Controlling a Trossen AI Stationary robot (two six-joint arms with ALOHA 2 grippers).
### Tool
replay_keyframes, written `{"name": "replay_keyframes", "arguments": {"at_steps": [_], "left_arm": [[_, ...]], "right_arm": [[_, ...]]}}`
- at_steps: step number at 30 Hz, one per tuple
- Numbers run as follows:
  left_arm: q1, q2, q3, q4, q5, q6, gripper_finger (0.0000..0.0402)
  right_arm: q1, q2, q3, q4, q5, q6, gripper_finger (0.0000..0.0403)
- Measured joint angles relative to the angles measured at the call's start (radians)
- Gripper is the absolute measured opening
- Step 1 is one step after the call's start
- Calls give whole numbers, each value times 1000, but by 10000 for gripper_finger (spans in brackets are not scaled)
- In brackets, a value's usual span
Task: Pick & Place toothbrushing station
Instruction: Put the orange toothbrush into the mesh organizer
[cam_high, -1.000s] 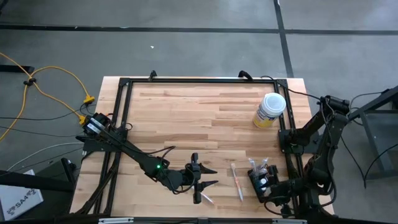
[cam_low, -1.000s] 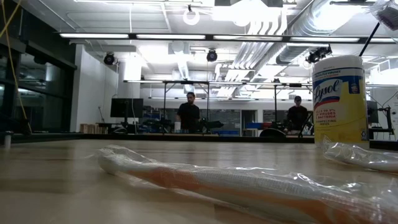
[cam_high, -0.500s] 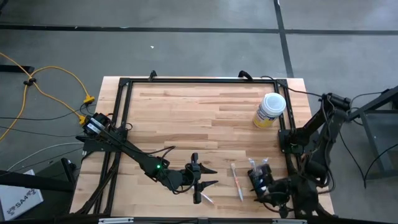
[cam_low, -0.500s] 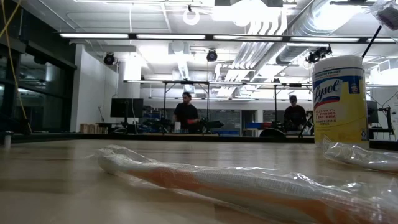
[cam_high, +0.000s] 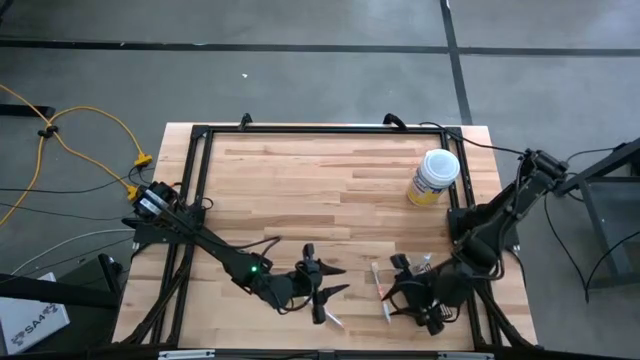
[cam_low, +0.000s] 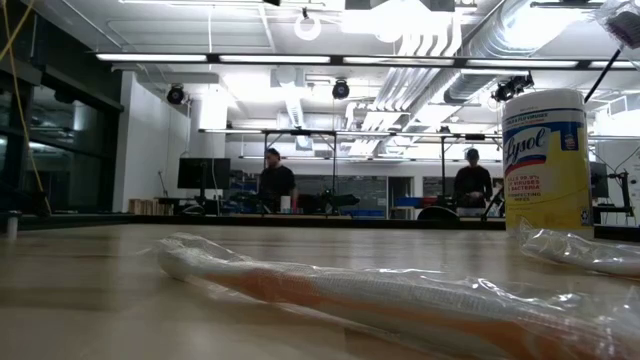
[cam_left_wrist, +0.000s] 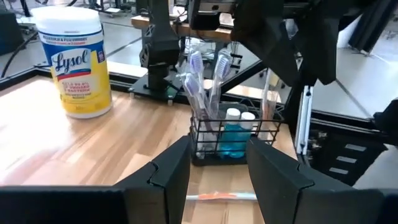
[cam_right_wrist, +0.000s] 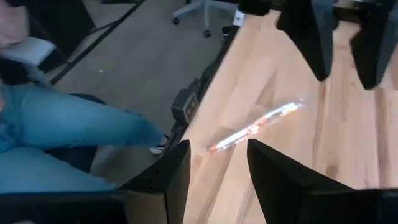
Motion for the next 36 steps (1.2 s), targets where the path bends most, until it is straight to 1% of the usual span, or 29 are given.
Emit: {"name": "replay_keyframes", "arguments": {"at_steps": [4,6,8,11,13,16,24,26,29,32,36], "left_arm": [[-26,-4,0,-53,-59,-17,152],[-40,-10,0,-103,-99,-65,152],[-61,-20,0,-194,-129,-131,152],[-82,-20,0,-339,-112,-277,152],[-91,-19,0,-413,-67,-346,152],[-97,-20,0,-505,8,-404,152],[-90,-19,0,-720,171,-398,152],[-86,-19,0,-759,195,-375,152],[-80,-19,0,-774,232,-300,152],[-79,-19,0,-796,270,-255,152],[-80,-19,0,-798,288,-179,152]], "right_arm": [[-28,0,0,29,-70,-48,151],[-44,1,0,34,-87,-64,151],[-54,1,0,32,-89,-72,151],[-65,1,0,33,-91,-87,151],[-68,1,0,36,-91,-91,151],[-69,1,0,36,-90,-91,151],[-69,1,0,85,-92,-89,151],[-69,1,0,101,-108,-88,151],[-69,1,0,119,-110,-78,151],[-69,1,0,132,-110,-62,151],[-69,1,0,137,-110,-29,151]]}}
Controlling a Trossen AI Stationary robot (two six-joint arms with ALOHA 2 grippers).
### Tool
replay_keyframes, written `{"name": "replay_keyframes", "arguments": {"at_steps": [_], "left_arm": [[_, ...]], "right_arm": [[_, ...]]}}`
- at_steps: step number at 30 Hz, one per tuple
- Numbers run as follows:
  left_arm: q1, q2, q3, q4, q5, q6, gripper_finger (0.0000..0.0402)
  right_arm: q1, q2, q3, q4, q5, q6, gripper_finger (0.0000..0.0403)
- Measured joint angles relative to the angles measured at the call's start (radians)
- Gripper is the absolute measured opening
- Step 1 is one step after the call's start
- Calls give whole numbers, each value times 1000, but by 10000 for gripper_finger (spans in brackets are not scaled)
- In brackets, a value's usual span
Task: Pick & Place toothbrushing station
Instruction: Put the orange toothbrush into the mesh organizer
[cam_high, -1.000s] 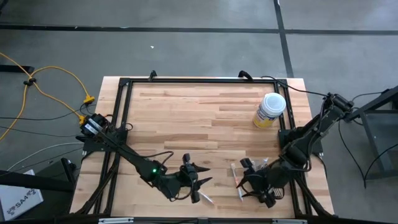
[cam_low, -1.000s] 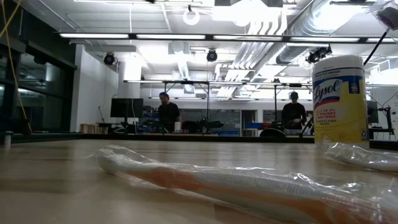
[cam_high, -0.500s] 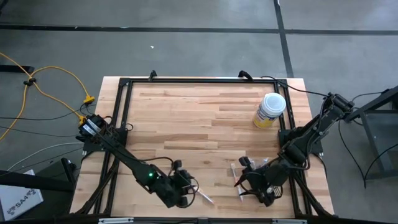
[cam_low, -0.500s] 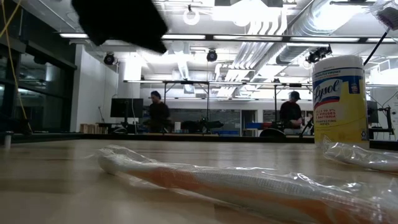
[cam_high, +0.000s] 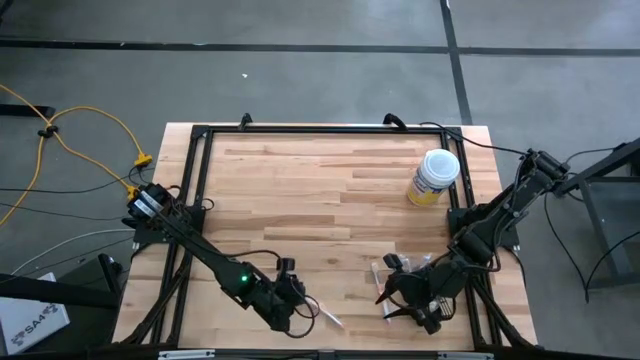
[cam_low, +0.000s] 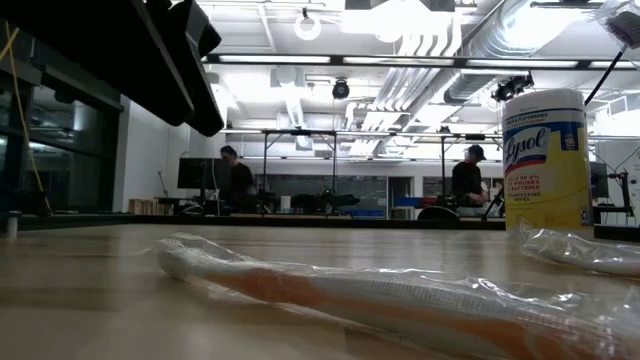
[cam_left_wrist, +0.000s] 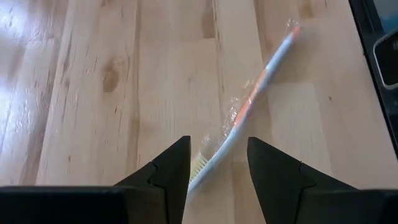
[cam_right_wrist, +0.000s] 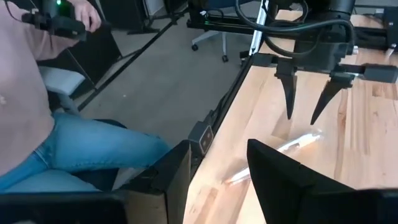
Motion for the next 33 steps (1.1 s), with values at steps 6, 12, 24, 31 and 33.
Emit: {"name": "replay_keyframes", "arguments": {"at_steps": [6,12,24,31,33], "left_arm": [[13,4,0,0,1,62,152],[44,71,0,0,74,116,152],[42,99,0,0,83,120,152],[42,97,0,-82,83,87,152],[42,97,0,-111,83,49,152]], "right_arm": [[0,0,0,0,0,45,151],[0,0,0,0,0,75,151],[0,0,0,4,0,96,149],[0,0,0,4,0,96,148],[0,0,0,4,0,96,148]]}}
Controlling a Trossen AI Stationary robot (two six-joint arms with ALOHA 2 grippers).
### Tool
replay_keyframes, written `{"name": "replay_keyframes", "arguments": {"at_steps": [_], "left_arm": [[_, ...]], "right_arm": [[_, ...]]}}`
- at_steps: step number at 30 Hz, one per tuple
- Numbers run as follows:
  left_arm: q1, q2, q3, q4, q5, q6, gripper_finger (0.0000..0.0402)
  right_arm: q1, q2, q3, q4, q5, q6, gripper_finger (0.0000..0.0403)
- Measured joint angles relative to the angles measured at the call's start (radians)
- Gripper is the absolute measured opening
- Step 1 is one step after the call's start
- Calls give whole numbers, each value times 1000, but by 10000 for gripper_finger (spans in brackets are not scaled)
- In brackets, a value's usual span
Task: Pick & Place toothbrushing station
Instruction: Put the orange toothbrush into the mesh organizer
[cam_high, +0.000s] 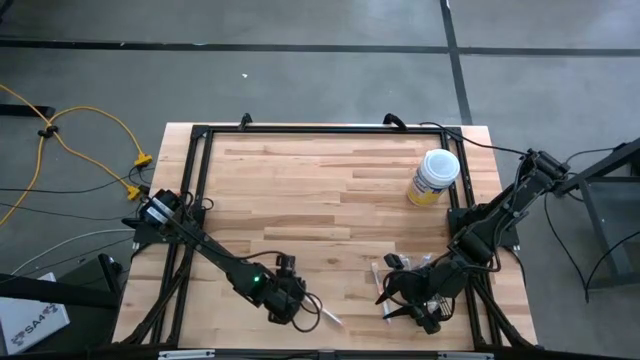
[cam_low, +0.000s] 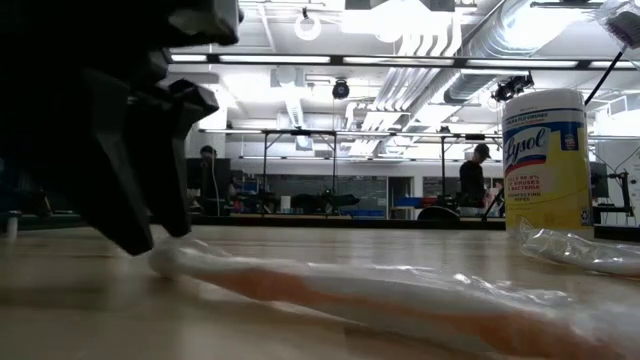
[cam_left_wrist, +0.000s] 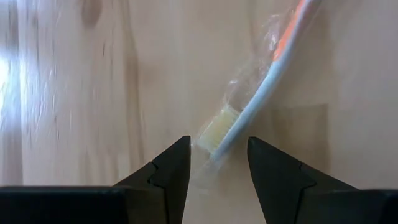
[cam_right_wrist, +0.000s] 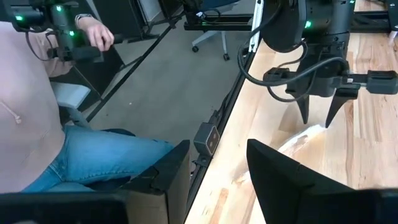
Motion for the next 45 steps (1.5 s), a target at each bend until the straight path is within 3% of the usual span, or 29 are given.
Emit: {"name": "replay_keyframes", "arguments": {"at_steps": [27,42,45], "left_arm": [[-42,-1,0,-123,-17,-173,152],[-39,0,-28,-115,16,-232,151],[-39,0,-29,-105,17,-223,136]], "right_arm": [[0,0,0,3,0,0,148],[0,0,0,20,0,3,148],[0,0,0,28,0,4,148]]}}
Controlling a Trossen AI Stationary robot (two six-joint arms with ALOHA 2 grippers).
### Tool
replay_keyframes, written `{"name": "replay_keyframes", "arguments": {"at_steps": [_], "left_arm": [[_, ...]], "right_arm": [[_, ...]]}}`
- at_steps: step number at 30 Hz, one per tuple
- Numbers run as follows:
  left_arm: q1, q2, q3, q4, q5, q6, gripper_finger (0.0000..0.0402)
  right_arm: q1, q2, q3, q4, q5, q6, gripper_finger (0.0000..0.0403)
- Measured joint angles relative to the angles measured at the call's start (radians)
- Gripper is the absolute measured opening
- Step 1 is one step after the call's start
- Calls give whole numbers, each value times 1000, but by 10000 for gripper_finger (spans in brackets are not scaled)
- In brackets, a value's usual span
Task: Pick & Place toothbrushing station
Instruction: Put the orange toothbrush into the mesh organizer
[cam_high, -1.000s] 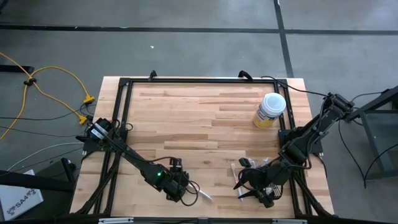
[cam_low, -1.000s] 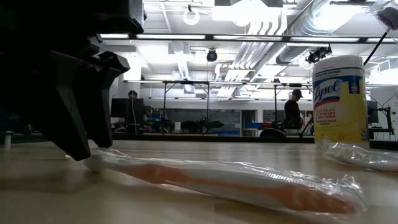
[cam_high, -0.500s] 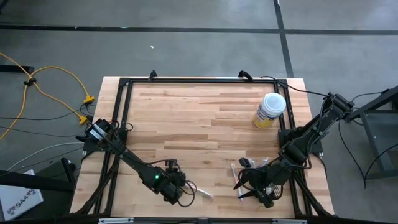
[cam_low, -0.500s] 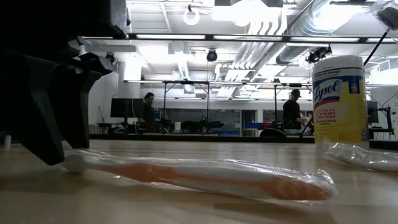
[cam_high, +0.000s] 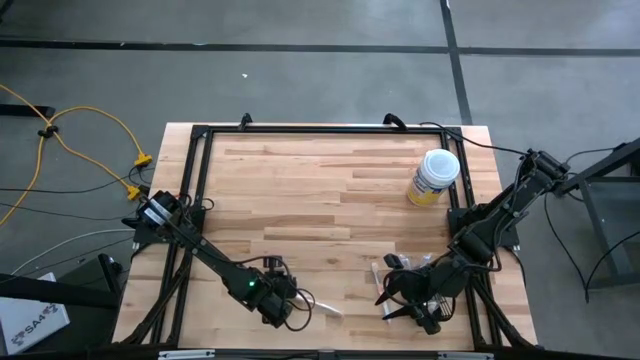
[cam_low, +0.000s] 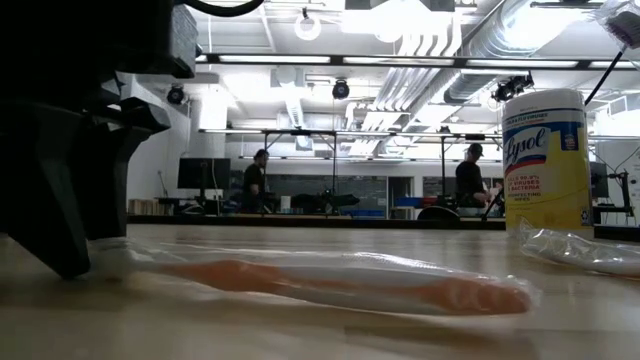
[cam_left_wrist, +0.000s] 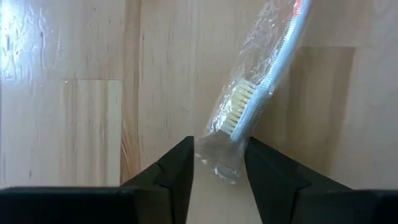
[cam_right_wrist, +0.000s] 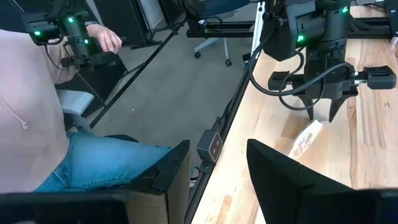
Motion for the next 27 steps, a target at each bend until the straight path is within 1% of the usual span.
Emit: {"name": "replay_keyframes", "arguments": {"at_steps": [3,8,10,14,17,22,27], "left_arm": [[0,0,0,3,8,0,101],[0,0,0,9,34,-7,27],[0,0,0,8,39,-8,8],[-3,0,0,4,29,11,2],[-10,2,-1,3,5,58,1],[-26,-1,-2,-5,-108,163,1],[-35,-6,14,2,-205,331,0]], "right_arm": [[1,0,0,-1,0,0,148],[1,0,0,3,-4,0,148],[1,0,0,5,-6,0,148],[1,0,0,5,-7,0,148],[1,0,0,5,-7,0,148],[1,0,0,5,-7,0,148],[1,0,0,5,-7,0,148]]}}
